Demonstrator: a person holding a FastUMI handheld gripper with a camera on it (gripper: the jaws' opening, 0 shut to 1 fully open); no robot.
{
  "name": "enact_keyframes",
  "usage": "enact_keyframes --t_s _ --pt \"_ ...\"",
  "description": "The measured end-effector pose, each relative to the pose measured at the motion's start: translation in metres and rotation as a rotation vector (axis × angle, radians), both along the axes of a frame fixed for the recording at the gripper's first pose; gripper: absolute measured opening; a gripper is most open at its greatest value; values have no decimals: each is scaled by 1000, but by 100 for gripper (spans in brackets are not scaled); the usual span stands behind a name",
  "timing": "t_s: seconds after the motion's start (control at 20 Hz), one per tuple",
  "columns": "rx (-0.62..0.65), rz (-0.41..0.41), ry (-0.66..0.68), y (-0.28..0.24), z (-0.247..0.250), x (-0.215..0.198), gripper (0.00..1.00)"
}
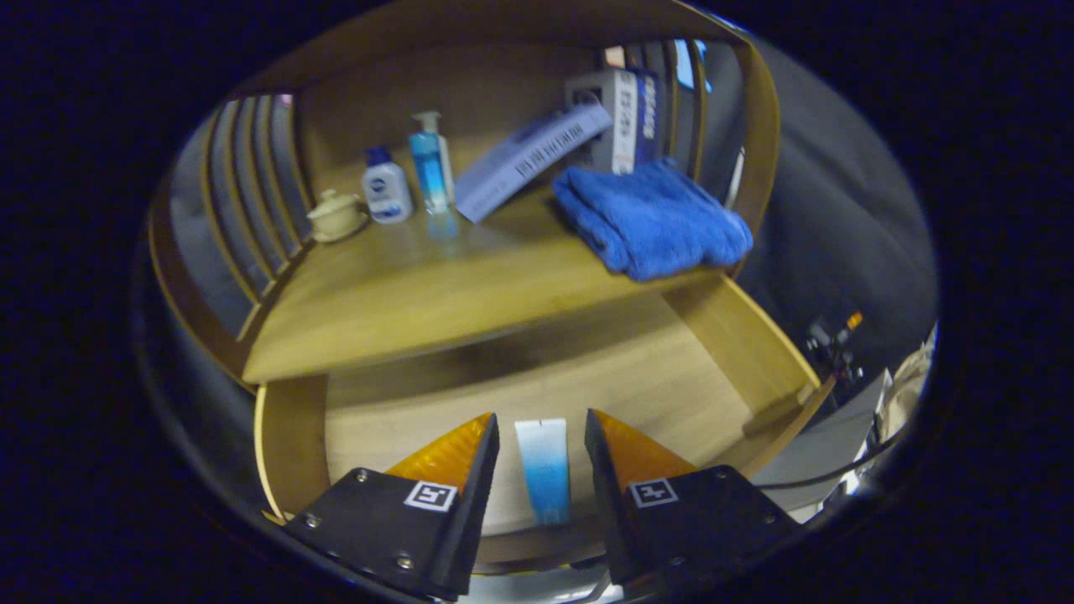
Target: Pull open the drawer, take out the items inside it, and place them on the countertop above the cabinet.
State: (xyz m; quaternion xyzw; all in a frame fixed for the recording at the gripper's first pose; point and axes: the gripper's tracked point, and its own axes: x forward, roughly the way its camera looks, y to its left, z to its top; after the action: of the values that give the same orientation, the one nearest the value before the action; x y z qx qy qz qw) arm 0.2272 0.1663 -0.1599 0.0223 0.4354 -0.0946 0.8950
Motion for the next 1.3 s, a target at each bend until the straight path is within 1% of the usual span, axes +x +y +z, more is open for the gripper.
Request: enact_keyframes --t_s 0.1,0.2,0.4,0.55,0.6,0.65,0.7,0.75,0.8,0.95,1.3 --pt "-5 -22 114 -6 -24 -6 60" --pt "15 -32 180 -4 -43 -5 60" --pt "29 -20 311 1 -76 -13 60" --pt "12 15 387 4 -95 -19 58" --pt "18 16 368 4 -92 -15 58" --pt "6 -2 372 3 -101 -16 58" --pt "4 2 370 3 -95 -15 47" --pt "-1 -4 360 2 -94 -13 47" --pt "-12 -5 361 2 -93 -15 44" --pt "-38 7 321 2 -85 -10 44" --pt "-127 7 146 -10 -9 -5 44"
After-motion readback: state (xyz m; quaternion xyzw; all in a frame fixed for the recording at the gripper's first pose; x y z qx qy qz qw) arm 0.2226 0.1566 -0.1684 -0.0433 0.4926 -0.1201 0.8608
